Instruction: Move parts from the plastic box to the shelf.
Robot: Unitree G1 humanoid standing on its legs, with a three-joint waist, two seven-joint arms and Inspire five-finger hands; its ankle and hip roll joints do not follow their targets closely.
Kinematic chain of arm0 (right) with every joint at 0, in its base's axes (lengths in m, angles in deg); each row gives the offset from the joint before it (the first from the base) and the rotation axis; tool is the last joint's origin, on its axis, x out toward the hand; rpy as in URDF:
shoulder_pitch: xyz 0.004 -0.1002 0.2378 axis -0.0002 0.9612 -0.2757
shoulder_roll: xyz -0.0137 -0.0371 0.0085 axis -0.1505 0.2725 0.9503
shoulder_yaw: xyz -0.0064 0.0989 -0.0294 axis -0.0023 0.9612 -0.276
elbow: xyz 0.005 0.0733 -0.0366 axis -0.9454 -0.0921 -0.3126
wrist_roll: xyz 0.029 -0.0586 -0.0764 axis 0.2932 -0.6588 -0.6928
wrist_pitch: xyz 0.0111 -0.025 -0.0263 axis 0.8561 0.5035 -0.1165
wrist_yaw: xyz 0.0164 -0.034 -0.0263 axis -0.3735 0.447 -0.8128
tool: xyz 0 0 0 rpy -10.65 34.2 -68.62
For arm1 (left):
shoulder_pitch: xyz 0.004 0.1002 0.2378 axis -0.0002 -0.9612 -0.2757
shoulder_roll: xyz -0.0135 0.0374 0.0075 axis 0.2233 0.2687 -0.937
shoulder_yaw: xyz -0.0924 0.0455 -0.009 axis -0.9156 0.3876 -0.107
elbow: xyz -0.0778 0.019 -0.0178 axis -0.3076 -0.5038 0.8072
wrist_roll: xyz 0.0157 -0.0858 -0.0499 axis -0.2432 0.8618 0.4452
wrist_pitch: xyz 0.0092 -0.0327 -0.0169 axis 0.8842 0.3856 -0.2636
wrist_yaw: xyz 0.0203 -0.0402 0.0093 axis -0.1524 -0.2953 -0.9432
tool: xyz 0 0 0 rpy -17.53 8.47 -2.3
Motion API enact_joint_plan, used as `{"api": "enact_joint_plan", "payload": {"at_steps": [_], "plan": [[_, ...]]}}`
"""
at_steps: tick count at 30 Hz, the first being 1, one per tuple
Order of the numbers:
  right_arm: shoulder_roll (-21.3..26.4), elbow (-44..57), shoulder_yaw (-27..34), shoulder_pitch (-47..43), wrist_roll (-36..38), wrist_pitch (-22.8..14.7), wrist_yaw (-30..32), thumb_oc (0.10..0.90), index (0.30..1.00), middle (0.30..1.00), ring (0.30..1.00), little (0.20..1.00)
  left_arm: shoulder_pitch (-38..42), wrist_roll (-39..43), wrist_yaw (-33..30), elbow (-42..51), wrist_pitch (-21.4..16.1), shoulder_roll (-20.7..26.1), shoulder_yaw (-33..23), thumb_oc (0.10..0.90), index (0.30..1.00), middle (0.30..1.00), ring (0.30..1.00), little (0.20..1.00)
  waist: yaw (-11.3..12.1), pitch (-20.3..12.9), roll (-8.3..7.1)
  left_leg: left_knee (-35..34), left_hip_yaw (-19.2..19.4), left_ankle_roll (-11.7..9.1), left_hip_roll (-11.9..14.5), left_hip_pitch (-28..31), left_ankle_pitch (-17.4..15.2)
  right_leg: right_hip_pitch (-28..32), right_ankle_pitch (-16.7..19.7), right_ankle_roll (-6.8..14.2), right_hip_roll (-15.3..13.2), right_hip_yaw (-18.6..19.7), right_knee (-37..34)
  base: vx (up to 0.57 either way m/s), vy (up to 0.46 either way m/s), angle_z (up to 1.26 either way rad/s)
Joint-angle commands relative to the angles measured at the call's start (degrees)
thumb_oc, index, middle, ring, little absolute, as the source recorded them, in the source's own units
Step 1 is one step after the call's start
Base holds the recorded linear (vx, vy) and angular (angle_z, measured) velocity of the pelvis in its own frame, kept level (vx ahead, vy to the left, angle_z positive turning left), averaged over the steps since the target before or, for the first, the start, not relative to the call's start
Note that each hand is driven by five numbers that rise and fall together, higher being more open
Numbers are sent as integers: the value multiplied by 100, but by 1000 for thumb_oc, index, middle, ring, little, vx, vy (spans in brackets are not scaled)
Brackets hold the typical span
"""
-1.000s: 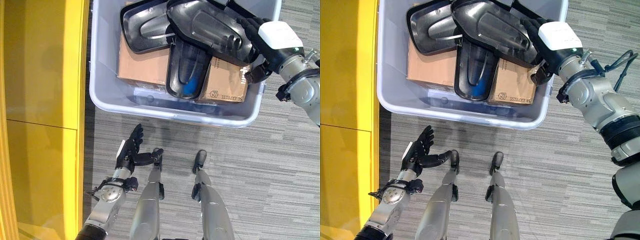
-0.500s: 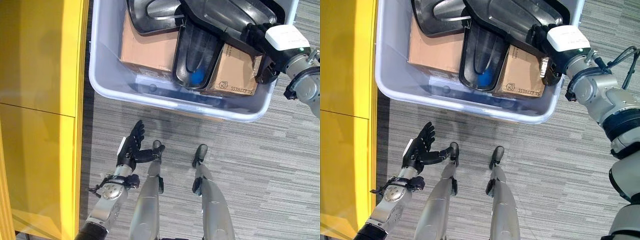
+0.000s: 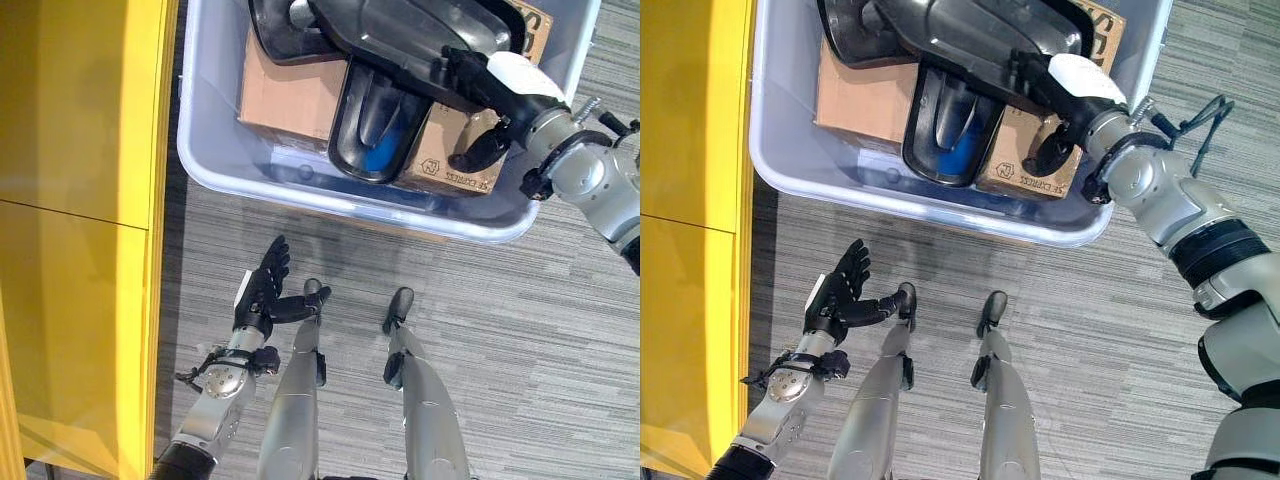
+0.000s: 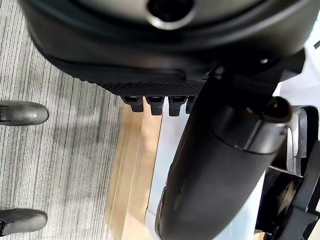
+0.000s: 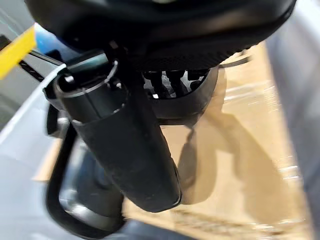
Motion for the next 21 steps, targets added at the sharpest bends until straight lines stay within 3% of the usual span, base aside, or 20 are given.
{"api": "enact_joint_plan", "payload": {"at_steps": [1,11,21], "plan": [[-64,311,206,-442,646,-486,-71,900,1000,1000,1000,1000,-87,164,48,701,-377,317,-82,900,1000,1000,1000,1000,158,-3,-256,486,-20,-429,351,447,-629,609,-406,528,-277,-60,58,0,0,0],[-871,454,631,-300,1231,-451,-75,900,1000,1000,1000,1000,-15,228,-51,657,-365,263,-81,900,1000,1000,1000,1000,201,44,-264,482,-41,-405,336,452,-636,676,-416,509,-251,-61,8,0,0,0],[-589,696,546,-646,1101,-521,89,900,1000,1000,1000,1000,-43,217,-109,655,-376,292,-141,900,1000,1000,1000,1000,165,73,-326,482,-39,-410,342,489,-644,687,-395,505,-225,-48,-8,0,0,0]]}}
